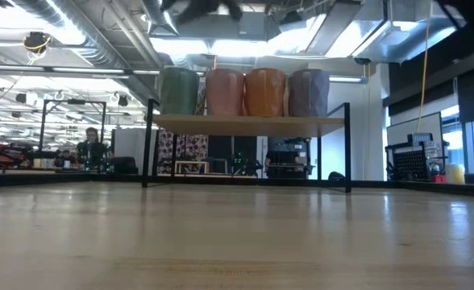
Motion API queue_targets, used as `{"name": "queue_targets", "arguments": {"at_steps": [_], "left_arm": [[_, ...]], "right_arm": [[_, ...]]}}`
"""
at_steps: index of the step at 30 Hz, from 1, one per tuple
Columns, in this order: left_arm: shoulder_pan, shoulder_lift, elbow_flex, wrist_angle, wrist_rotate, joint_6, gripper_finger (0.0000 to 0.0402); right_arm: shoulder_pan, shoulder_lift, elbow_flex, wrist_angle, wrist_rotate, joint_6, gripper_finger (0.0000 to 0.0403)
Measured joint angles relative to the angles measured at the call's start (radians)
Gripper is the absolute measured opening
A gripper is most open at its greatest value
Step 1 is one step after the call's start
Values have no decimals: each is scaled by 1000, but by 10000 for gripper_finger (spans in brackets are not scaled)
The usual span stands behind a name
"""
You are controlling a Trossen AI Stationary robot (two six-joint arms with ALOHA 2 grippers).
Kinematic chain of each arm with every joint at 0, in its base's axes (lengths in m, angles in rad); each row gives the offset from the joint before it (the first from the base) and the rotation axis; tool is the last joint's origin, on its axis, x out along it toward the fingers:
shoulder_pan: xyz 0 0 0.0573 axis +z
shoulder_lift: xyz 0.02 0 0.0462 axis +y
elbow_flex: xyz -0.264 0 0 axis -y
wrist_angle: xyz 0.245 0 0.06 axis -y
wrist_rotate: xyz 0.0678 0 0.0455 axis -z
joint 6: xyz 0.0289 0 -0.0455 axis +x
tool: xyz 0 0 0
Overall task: Place coffee mugs
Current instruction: Return to Home Position
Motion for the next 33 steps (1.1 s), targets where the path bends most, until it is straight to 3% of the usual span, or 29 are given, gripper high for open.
{"name": "queue_targets", "arguments": {"at_steps": [4, 10, 14, 18, 23, 27, 33], "left_arm": [[5, -52, -108, 211, 98, 82, 107], [101, -119, -268, 480, 166, 142, 107], [182, -172, -327, 543, 195, 148, 107], [244, -208, -387, 583, 191, 197, 107], [276, -237, -422, 582, 99, 196, 107], [277, -238, -427, 582, 87, 171, 108], [277, -238, -427, 596, 92, 153, 108]], "right_arm": [[32, -72, 0, -116, -152, -101, 145], [45, -178, -13, -218, -221, -177, 121], [48, -280, -139, -197, -272, -224, 85], [48, -425, -385, -75, -338, -264, 47], [12, -684, -826, 312, -401, -329, 7], [-29, -901, -1153, 594, -483, -323, 7], [-31, -1207, -1510, 813, -499, -224, 10]]}}
